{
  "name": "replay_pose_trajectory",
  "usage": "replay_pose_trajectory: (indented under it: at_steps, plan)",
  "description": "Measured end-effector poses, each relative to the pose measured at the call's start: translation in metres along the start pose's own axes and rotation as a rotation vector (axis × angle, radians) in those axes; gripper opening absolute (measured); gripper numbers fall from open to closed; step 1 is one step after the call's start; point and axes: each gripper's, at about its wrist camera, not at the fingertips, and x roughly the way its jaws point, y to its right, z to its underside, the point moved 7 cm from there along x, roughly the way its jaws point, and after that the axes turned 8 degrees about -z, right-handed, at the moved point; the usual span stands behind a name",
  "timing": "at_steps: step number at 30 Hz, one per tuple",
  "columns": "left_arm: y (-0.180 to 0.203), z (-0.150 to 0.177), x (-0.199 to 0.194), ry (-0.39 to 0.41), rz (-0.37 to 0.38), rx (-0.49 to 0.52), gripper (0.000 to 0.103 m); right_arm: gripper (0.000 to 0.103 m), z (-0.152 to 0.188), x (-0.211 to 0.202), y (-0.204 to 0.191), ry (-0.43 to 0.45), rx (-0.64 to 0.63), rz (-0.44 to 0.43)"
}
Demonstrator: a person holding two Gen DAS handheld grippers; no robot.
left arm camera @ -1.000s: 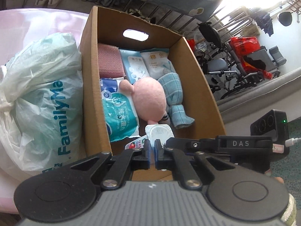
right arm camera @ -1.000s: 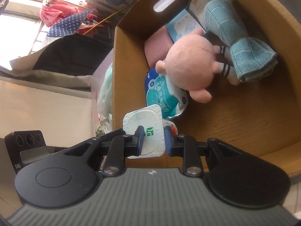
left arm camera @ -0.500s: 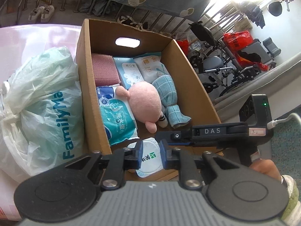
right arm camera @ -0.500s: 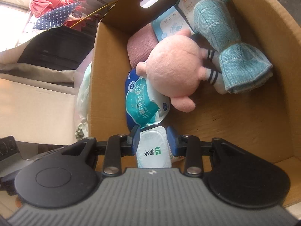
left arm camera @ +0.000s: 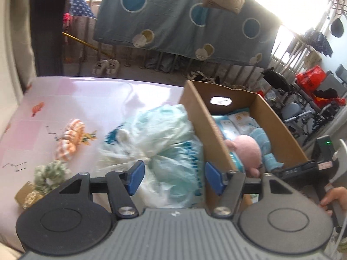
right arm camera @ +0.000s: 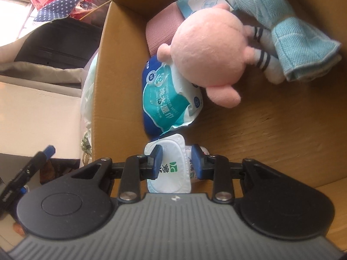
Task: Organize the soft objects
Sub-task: 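Open the right gripper to release the cup in the box, then move the right gripper to the orange-and-white striped towel roll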
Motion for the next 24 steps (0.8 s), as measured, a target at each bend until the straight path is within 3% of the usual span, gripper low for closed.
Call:
replay_pose_trajectory:
  at_steps: [5, 8, 10, 15, 18, 24]
  plan:
    - [-0.067, 0.028, -0.023, 0.027, -0.099, -0.128, 0.070, 0.032, 0.000, -0.003, -0.001, 0.046, 0.032, -0.036]
    - [-0.097, 0.046, -0.040, 0.066, -0.171, -0.172, 0.075, 0.047, -0.002, -0.023, -0.009, 0.127, 0.006, -0.034]
    - [-0.113, 0.058, -0.051, 0.089, -0.219, -0.180, 0.075, 0.049, 0.000, -0.039, -0.018, 0.183, -0.023, -0.039]
    - [-0.126, 0.078, -0.072, 0.145, -0.287, -0.165, 0.080, 0.051, 0.010, -0.069, -0.056, 0.270, -0.136, -0.028]
    - [-0.121, 0.085, -0.080, 0.170, -0.329, -0.130, 0.081, 0.060, 0.018, -0.079, -0.088, 0.305, -0.237, -0.036]
    - [-0.116, 0.094, -0.094, 0.217, -0.380, -0.068, 0.089, 0.072, 0.044, -0.060, -0.150, 0.304, -0.377, -0.083]
